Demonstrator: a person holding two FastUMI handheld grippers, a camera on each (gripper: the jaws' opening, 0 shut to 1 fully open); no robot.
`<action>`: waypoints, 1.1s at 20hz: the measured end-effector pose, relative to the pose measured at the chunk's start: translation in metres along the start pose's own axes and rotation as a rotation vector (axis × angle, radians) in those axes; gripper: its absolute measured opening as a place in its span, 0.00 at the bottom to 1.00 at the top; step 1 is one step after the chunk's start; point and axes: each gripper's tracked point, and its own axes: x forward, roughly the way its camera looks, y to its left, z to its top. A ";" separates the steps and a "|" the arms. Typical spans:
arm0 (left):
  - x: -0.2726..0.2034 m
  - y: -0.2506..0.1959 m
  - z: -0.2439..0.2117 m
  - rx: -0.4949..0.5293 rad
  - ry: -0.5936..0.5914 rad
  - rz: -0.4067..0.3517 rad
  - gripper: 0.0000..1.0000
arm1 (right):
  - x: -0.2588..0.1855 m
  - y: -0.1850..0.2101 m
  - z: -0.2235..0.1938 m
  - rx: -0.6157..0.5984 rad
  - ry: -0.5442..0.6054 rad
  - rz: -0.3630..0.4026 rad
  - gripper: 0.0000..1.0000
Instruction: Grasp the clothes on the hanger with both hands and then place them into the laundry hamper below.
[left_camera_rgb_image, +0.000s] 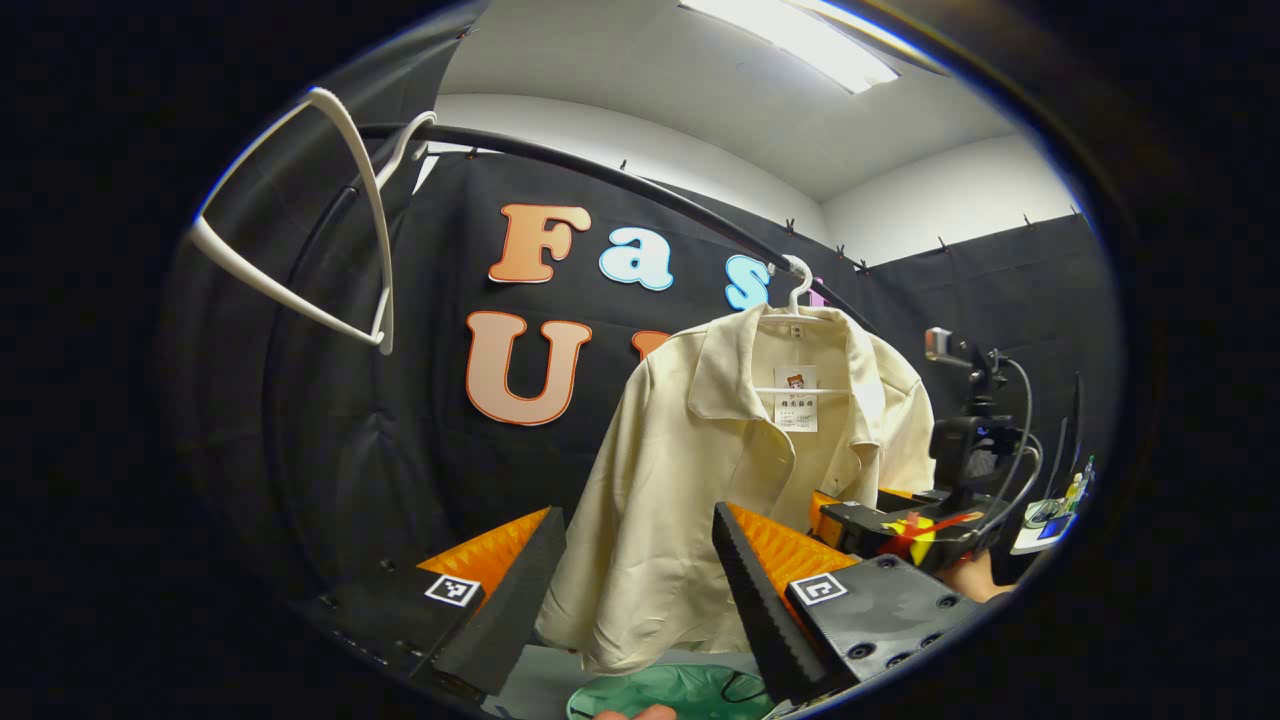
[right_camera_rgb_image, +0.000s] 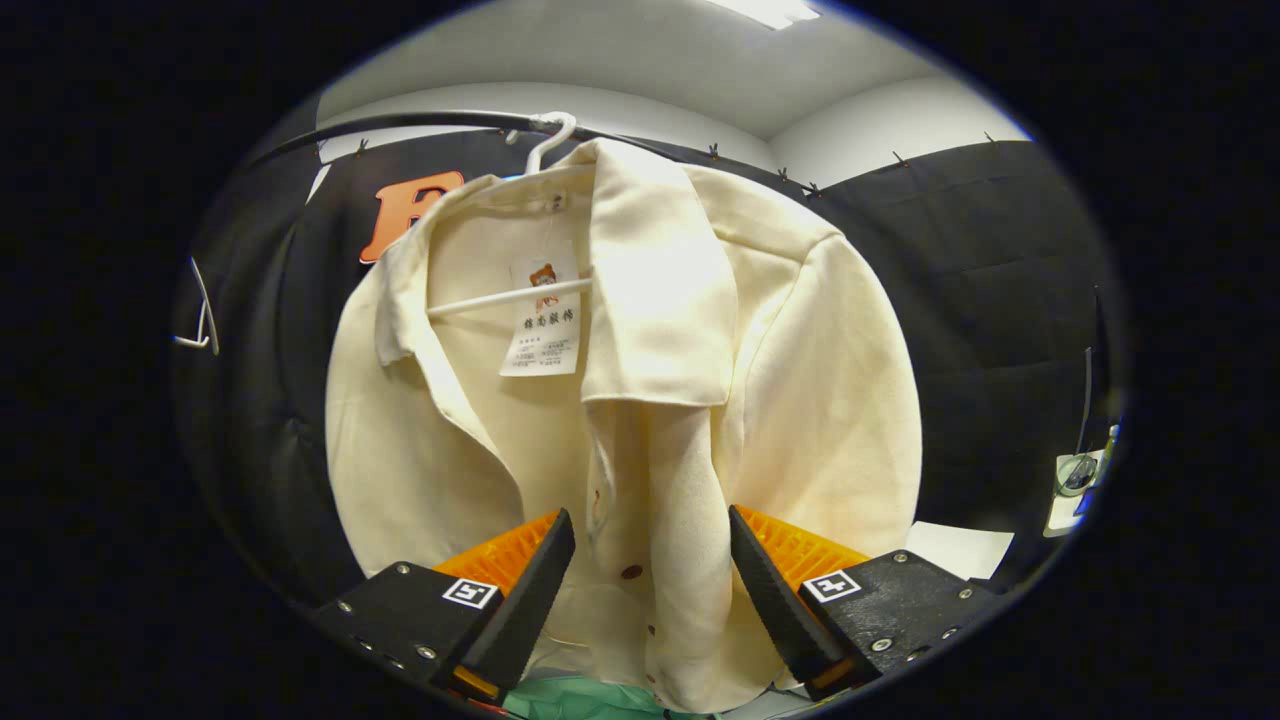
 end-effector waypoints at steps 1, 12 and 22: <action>-0.002 0.001 0.001 0.008 -0.003 0.001 0.96 | 0.005 -0.011 -0.004 0.001 0.015 -0.035 0.94; 0.068 -0.093 -0.032 0.039 0.006 -0.229 0.97 | -0.040 -0.029 0.053 -0.008 -0.031 0.077 0.05; 0.161 -0.157 -0.079 0.064 0.020 -0.206 1.00 | -0.069 -0.059 0.071 -0.020 -0.024 0.099 0.05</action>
